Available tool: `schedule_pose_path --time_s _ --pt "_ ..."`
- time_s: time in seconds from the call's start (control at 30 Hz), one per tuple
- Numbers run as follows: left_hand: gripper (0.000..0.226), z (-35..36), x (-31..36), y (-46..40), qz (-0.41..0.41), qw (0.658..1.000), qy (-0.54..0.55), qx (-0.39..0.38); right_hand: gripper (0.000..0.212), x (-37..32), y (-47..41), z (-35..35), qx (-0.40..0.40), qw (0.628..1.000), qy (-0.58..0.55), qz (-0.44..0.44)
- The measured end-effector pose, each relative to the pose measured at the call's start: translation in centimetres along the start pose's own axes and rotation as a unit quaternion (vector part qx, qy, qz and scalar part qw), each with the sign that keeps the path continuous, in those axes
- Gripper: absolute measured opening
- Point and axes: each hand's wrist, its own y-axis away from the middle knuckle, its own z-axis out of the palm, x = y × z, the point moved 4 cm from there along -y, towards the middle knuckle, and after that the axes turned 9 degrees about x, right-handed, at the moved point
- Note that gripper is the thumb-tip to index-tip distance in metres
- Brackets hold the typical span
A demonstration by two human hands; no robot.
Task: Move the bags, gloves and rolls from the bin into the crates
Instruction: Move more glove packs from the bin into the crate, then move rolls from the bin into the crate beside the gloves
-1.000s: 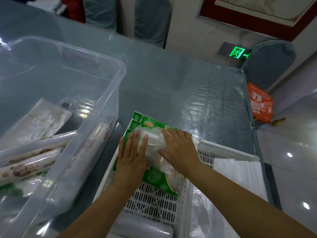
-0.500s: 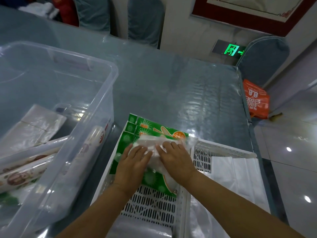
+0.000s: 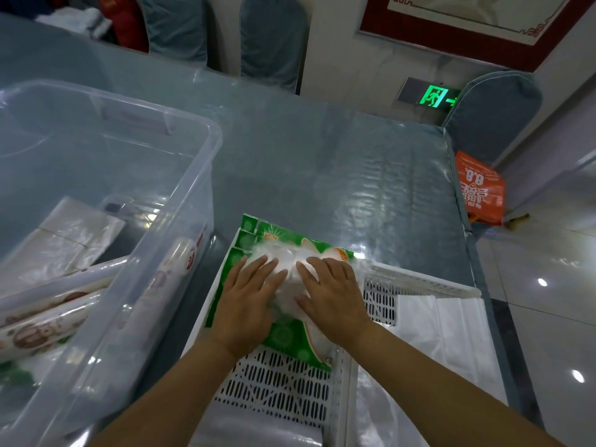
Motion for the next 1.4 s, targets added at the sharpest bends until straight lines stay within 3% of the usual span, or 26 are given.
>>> schedule_pose_path --time_s 0.2,0.47,0.6,0.9,1.07,1.23,1.4 --pt "0.06 0.9 -0.3 1.7 -0.033 0.996 -0.043 -0.076 0.061 -0.8 1.3 1.9 -0.097 0.994 -0.055 0.02" --pt "0.056 0.6 -1.0 2.3 -0.048 0.991 -0.061 -0.108 0.06 -2.2 1.1 1.3 -0.09 0.994 -0.061 0.02" --pt "0.05 -1.4 0.3 1.5 -0.053 0.994 -0.043 -0.083 0.046 -1.8 0.8 -0.9 -0.031 0.996 -0.08 0.039" --pt "0.024 -10.7 5.9 -2.3 -0.072 0.993 -0.019 0.096 0.023 -1.2 -1.5 -8.7 0.194 0.971 -0.135 0.043" --pt "0.018 -18.0 6.9 -4.1 -0.023 0.987 -0.045 0.154 0.018 -3.9 -4.4 -14.3 0.259 0.951 -0.17 0.012" --pt "0.023 -24.0 2.3 -4.0 -0.008 0.985 -0.069 0.158 0.016 -8.8 -7.7 -17.3 0.297 0.939 -0.175 -0.008" --pt "0.022 -29.4 -7.4 -2.1 -0.083 0.982 -0.081 0.151 0.016 -15.2 -11.7 -17.3 0.296 0.931 -0.21 -0.032"
